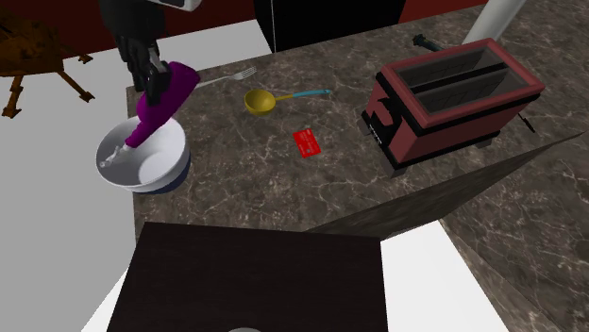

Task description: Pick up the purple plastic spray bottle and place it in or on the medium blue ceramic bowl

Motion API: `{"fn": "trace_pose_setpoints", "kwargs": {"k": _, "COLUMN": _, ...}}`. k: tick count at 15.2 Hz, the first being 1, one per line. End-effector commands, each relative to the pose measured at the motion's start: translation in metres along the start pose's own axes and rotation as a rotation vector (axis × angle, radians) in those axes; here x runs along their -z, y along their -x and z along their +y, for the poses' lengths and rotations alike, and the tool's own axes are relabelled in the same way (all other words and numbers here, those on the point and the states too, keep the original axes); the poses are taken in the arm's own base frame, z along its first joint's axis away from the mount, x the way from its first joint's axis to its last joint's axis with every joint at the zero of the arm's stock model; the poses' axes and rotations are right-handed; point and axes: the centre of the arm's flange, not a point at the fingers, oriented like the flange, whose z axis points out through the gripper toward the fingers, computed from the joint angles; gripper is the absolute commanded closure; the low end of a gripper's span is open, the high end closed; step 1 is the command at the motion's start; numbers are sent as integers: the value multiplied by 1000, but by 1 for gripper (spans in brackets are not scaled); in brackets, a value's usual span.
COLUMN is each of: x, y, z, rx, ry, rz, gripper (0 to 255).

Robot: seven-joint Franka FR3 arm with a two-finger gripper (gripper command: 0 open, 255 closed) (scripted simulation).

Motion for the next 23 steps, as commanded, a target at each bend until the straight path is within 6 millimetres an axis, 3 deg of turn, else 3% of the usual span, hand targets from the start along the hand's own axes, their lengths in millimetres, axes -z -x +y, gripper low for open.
{"fn": "trace_pose_setpoints", "kwargs": {"k": 1, "x": -8, "y": 14, "z": -28, "rx": -1, "ry": -1, "rz": 0, "gripper": 255}}
{"fn": "trace_pose_setpoints", "kwargs": {"k": 11, "x": -56, "y": -1, "z": -24, "rx": -1, "ry": -1, "rz": 0, "gripper": 255}}
{"fn": "trace_pose_setpoints", "kwargs": {"k": 18, "x": -56, "y": -1, "z": -24, "rx": -1, "ry": -1, "rz": 0, "gripper": 255}}
{"fn": "trace_pose_setpoints", "kwargs": {"k": 19, "x": -57, "y": -2, "z": -24, "rx": -1, "ry": -1, "rz": 0, "gripper": 0}}
{"fn": "trace_pose_setpoints", "kwargs": {"k": 23, "x": -56, "y": -1, "z": -25, "rx": -1, "ry": -1, "rz": 0, "gripper": 0}}
